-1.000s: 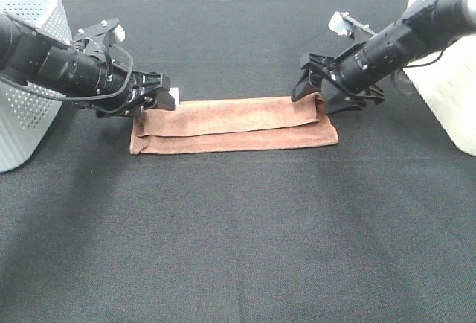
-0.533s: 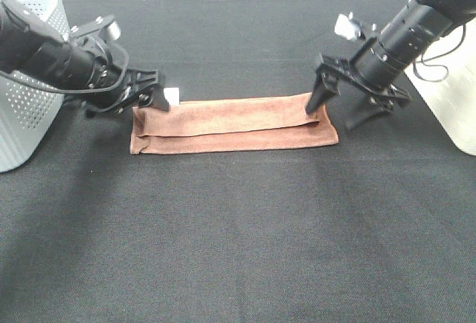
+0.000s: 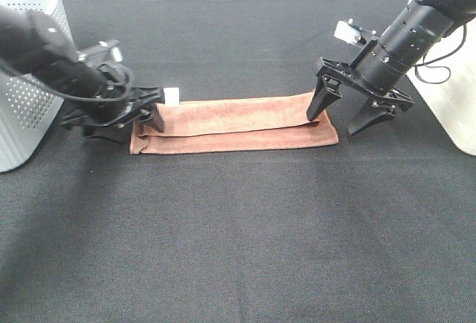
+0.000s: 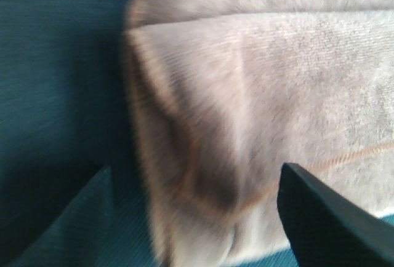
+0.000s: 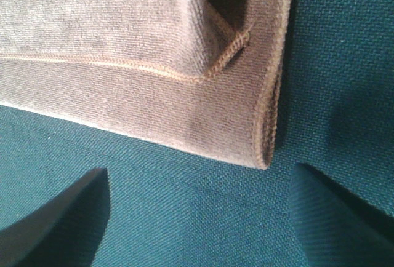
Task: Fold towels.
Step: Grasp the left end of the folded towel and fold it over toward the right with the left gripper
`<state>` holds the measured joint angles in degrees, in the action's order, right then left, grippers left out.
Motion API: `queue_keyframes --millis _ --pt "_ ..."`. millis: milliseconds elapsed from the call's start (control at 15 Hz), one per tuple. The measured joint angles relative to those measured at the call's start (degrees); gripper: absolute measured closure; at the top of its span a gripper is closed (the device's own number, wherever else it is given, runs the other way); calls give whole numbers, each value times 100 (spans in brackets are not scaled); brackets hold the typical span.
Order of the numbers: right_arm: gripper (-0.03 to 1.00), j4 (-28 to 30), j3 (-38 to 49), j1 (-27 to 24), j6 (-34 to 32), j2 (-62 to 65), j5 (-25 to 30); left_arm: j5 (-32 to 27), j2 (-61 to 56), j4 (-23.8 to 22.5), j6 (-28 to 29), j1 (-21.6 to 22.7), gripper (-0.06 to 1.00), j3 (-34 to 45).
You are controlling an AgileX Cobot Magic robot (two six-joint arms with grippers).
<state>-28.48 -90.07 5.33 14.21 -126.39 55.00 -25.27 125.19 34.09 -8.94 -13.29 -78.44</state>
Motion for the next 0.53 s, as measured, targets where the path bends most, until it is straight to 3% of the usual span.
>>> queue_keyframes --millis 200,267,467,533 --pt "21 0 0 0 0 0 0 -487 309 46 23 0 29 -567" --pt "21 0 0 0 0 0 0 -647 407 74 126 0 37 -733" --pt "21 0 0 0 0 0 0 -934 527 63 453 0 84 -894" --pt "21 0 0 0 0 0 0 -1031 527 -11 487 0 90 -922"
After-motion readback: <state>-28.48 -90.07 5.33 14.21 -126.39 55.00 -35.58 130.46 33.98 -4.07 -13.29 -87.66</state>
